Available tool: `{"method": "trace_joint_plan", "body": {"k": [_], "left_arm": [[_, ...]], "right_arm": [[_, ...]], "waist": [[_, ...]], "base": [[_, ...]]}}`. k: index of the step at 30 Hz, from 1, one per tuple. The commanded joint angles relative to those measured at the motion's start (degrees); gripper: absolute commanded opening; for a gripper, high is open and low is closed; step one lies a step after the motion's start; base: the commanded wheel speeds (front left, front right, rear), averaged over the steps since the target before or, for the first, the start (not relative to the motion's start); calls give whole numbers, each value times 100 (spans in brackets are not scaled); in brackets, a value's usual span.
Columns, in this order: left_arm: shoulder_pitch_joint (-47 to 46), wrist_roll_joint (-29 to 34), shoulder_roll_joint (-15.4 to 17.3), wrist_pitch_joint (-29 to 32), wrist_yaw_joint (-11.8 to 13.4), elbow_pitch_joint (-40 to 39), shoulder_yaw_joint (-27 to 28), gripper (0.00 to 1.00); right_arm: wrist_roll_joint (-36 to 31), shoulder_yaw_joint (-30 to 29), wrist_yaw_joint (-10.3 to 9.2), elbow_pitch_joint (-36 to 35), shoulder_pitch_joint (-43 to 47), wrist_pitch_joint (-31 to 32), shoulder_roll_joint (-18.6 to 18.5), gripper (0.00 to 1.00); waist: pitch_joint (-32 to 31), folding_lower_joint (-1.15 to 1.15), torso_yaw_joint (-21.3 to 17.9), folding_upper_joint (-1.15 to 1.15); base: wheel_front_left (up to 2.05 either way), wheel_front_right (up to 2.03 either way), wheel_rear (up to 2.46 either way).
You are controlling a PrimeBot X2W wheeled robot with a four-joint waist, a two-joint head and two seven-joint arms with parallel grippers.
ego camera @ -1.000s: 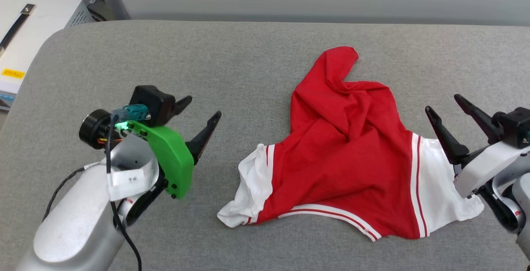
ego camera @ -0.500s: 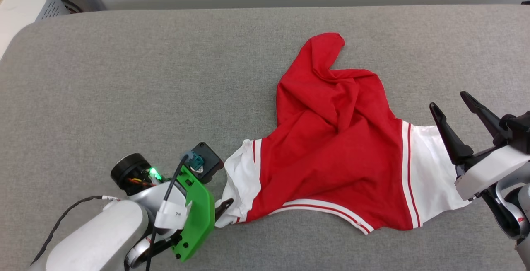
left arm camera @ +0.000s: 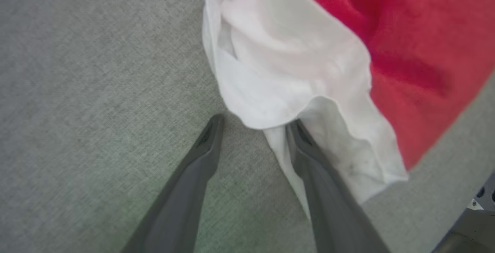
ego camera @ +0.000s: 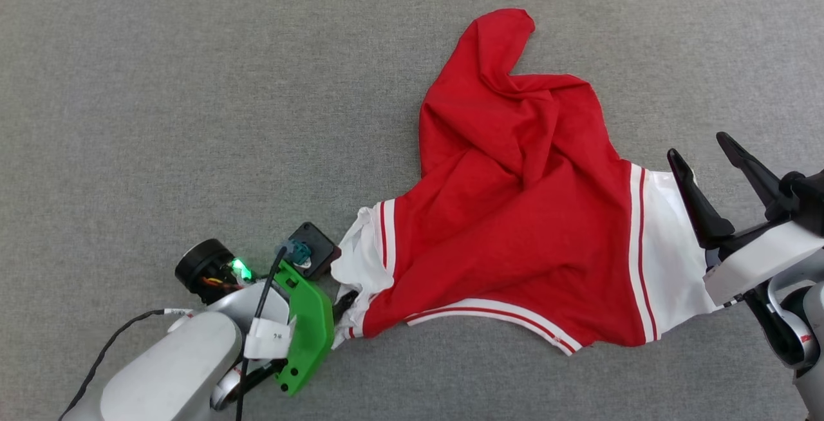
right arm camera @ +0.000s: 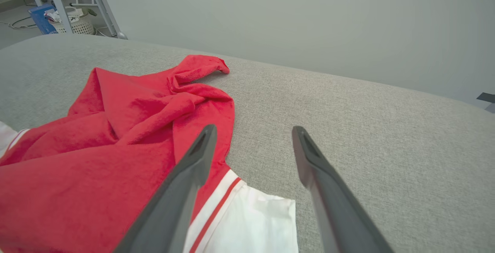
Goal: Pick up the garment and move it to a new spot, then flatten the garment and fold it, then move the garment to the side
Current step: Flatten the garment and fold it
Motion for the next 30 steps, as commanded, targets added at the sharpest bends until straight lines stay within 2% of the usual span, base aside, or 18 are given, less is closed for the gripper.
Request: {"method": "trace_joint_plan", "body": {"k": [1, 8, 12, 19, 22, 25, 30], "left_arm": [[124, -41, -127, -23, 21, 229, -97, 0], [186, -86, -312, -590, 48, 265, -62, 0], [293, -237, -359, -1106, 306, 98, 284, 0], [884, -851, -316, -1926, 802, -38, 1053, 0], [1144, -1112, -289, -2188, 928, 191, 1326, 0], [1307, -1345, -310, -2339, 949, 506, 1505, 0], [1417, -1373, -288, -2476, 985, 1195, 1553, 0]], "right_arm": [[-35, -47, -3, -1, 116, -18, 5, 100], [-65, -192, -3, 37, 271, -46, 25, 100], [-66, -263, -3, 33, 377, -63, 33, 100], [-42, -406, -3, 11, 598, -54, 40, 100], [-39, -456, -3, 10, 650, -2, 26, 100], [-53, -472, -3, 21, 661, 47, 9, 100], [-44, -474, -3, 93, 730, 151, -1, 100]], "waist": [[-36, 0, 32, 0], [-288, 0, 204, 0], [-439, 0, 296, 0], [-603, 0, 427, 0], [-598, 0, 440, 0], [-571, 0, 410, 0], [-569, 0, 344, 0]], "base": [[0, 0, 0], [0, 0, 0], [0, 0, 0], [0, 0, 0], [0, 0, 0], [0, 0, 0], [0, 0, 0]]}}
